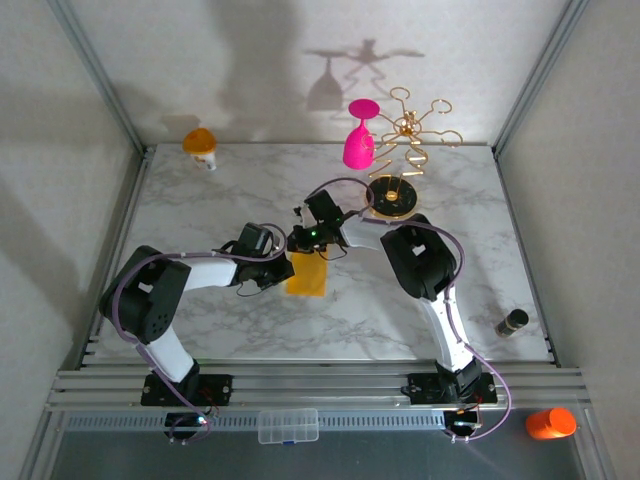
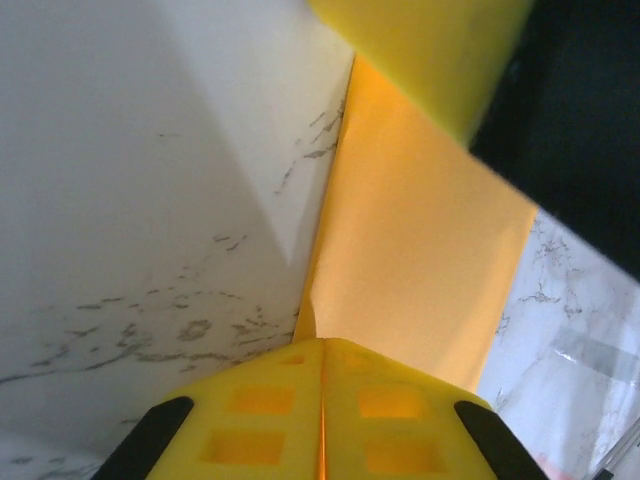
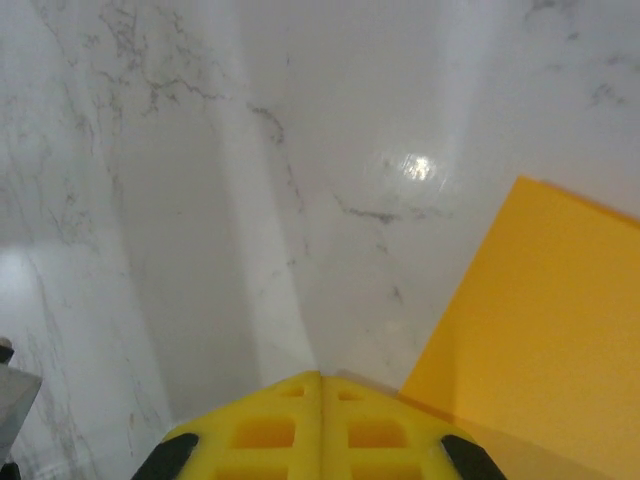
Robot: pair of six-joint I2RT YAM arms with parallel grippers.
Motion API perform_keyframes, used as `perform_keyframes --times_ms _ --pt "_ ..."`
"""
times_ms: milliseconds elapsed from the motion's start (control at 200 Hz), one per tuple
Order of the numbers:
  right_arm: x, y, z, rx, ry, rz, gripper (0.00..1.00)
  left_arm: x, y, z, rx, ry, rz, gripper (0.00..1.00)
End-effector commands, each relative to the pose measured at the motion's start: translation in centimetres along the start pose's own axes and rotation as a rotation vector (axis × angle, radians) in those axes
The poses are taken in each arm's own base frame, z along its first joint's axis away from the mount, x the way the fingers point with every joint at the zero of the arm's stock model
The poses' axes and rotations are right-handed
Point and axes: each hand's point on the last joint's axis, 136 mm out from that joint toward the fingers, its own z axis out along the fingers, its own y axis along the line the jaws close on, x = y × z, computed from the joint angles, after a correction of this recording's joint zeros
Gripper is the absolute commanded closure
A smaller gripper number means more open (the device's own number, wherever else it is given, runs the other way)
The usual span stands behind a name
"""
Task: Fold a paper plane with a square sheet of paper (pick it up from the middle)
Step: First fold in half a square sheet of paper at the center of the table.
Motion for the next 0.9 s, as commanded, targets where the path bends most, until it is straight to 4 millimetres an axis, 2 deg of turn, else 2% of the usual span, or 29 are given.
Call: perform_keyframes --times_ms 0,240,426,516,621,736,826,891 --pt "-2.7 -4.4 0.0 0.094 -0.066 0.038 0.98 5.0 6.9 -0.1 -0.241 0.131 -0.07 0.92" --pt "-6.5 -6.3 -0.5 0.115 -0.136 0.05 0.97 5.1 7.1 -0.4 -0.25 0.127 -0.064 0.92" --pt "-9.0 -6.9 -1.3 0.151 -0.19 0.041 0.97 4.9 6.7 -0.5 -0.241 0.123 -0.052 0.92" --pt "-10.0 -6.2 -2.2 0.158 -0.22 0.024 0.97 4.2 5.6 -0.6 -0.215 0.113 -0.041 0.92" --pt "-10.6 -3.9 -4.4 0.137 -0.255 -0.003 0.96 2.2 2.2 -1.3 -0.133 0.069 -0.019 0.88" --pt "-9.4 -1.7 -7.0 0.12 -0.289 -0.009 0.9 -0.5 -2.3 -2.8 -0.01 -0.015 -0.006 0.81" --pt "-7.3 -1.1 -8.3 0.127 -0.301 0.017 0.83 -2.2 -4.3 -3.6 0.035 -0.076 -0.004 0.78" --pt "-5.3 -1.2 -8.7 0.141 -0.297 0.05 0.8 -3.0 -5.0 -3.4 0.056 -0.096 -0.006 0.77"
